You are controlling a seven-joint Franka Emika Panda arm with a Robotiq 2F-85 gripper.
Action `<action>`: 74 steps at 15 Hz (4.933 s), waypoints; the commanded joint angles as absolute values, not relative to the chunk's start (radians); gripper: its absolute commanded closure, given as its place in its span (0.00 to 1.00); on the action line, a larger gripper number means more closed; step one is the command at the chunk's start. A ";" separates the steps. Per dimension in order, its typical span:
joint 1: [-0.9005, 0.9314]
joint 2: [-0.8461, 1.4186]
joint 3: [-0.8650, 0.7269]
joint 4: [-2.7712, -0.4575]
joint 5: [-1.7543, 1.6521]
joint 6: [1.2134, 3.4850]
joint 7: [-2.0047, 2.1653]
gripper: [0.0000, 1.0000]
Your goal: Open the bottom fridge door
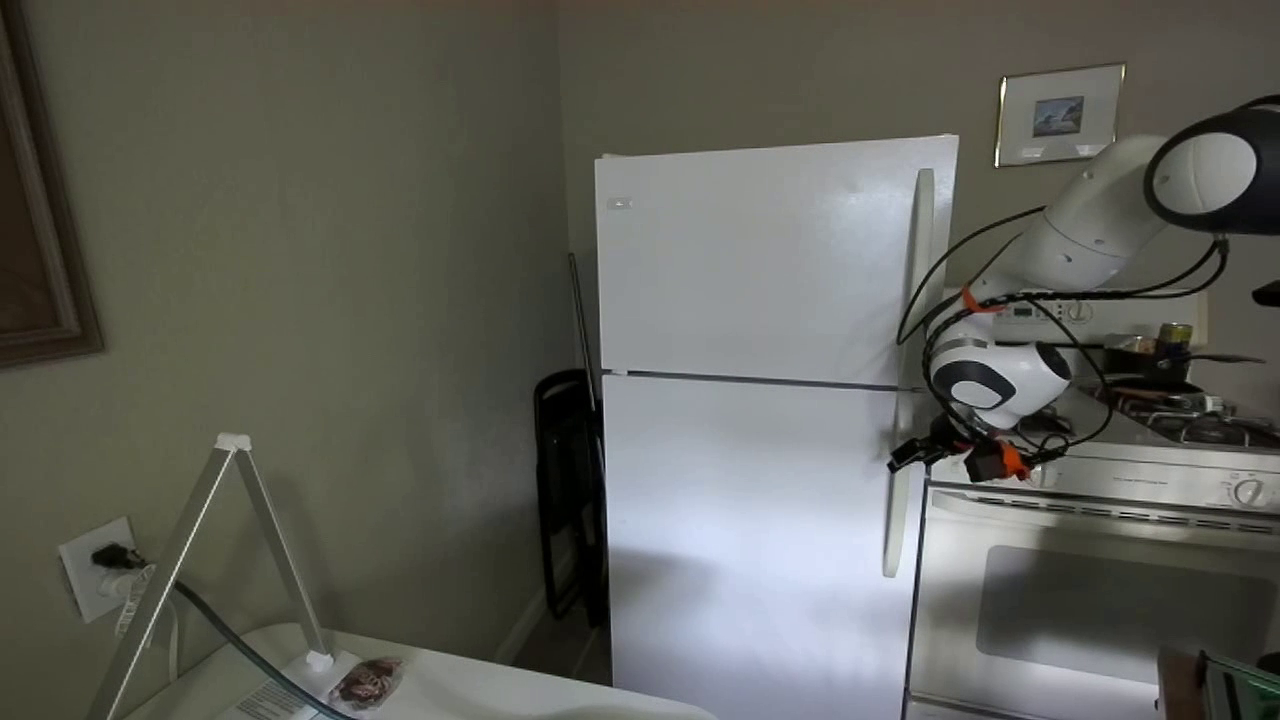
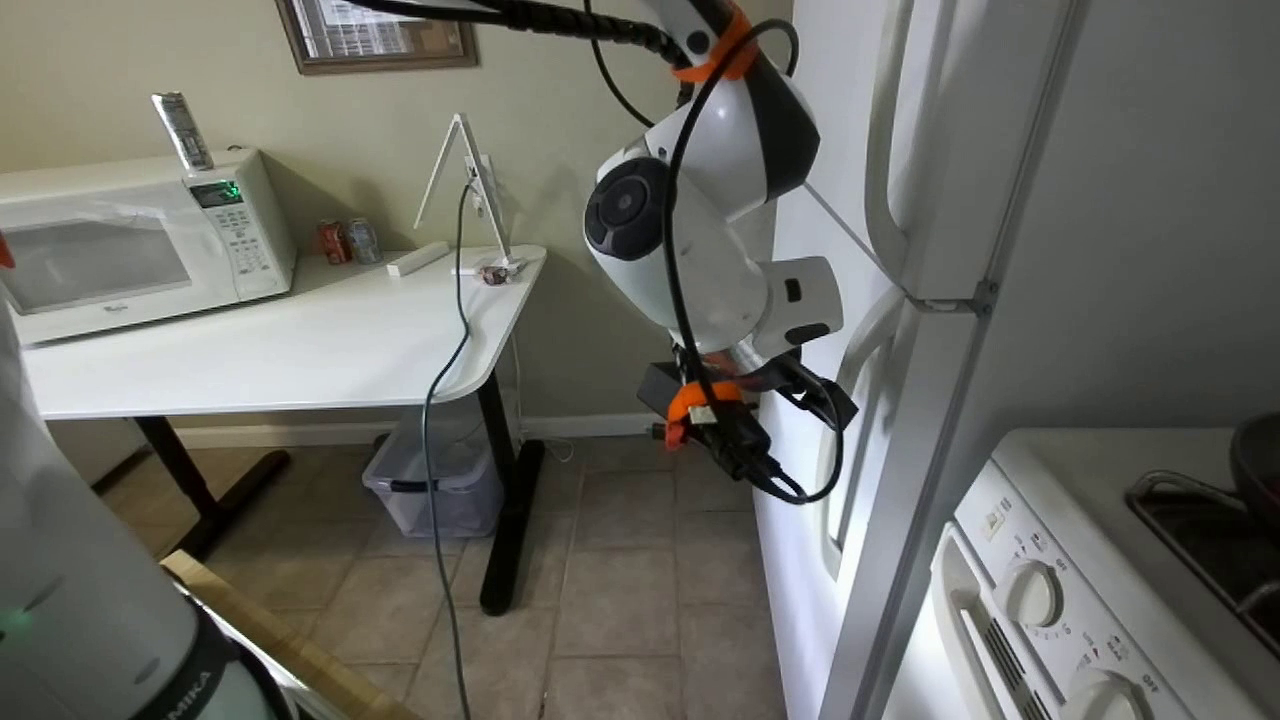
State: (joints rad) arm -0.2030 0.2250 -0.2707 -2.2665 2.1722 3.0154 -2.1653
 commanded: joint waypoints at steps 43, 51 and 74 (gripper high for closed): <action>0.077 0.046 -0.059 -2.639 2.242 3.205 -2.075 0.33; 0.021 0.120 0.049 -2.777 2.197 3.252 -1.967 0.00; -0.295 0.076 -0.055 -2.461 2.015 2.994 -1.948 0.00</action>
State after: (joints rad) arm -0.2925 0.0714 -0.0595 -2.4594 2.0455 3.0595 -1.9565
